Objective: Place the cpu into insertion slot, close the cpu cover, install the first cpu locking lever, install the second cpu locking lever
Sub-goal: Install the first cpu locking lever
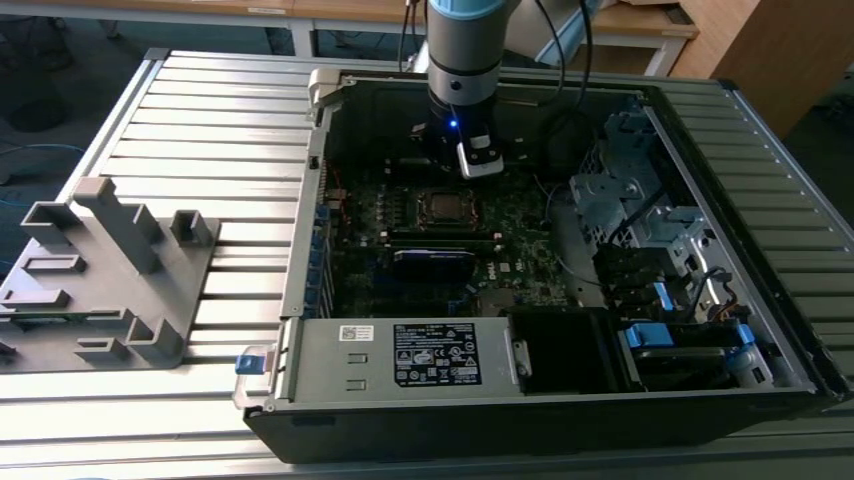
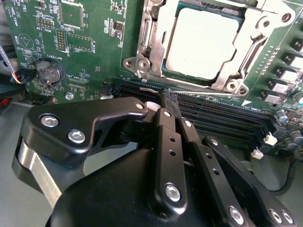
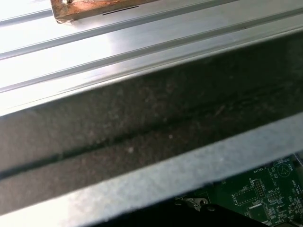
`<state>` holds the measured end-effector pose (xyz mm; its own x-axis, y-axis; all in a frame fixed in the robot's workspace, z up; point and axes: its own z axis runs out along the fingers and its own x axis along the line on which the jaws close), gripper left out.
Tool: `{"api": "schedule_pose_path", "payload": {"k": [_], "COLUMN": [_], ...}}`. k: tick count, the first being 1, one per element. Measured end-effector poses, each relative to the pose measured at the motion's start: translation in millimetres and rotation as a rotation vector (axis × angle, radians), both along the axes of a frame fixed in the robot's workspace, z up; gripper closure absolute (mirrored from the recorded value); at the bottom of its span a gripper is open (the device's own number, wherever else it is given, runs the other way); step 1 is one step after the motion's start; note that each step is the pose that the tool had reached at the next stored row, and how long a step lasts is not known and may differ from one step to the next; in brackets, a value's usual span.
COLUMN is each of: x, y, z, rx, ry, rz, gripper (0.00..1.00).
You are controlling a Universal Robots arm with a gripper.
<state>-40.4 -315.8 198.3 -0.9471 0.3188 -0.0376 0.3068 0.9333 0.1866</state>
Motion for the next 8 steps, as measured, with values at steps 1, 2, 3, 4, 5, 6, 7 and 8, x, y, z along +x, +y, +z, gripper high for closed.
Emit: {"api": "schedule_pose_path", "payload": {"k": [1,2,3,4,5,6,7,8], "x": [0.0,0.0,0.0,0.0,0.0,0.1,0.1,0.1], "y": [0.0,0.0,0.0,0.0,0.0,0.1,0.1,0.1], "z": [0.0,-0.1,-0.2,-0.2,-0.3,-0.4,-0.6,-0.7], "rx": [-0.0001,0.0000,0.0001,0.0002,0.0000,-0.0011,-0.0043,-0.0104], "ry": [0.0000,0.0000,-0.0001,-0.0001,-0.0001,-0.0002,-0.0004,-0.0003], "rz": [0.000,0.000,0.000,0.000,0.000,0.000,0.000,0.000], "gripper": [0.90,0.90,0.90,0.90,0.90,0.90,0.90,0.90]}}
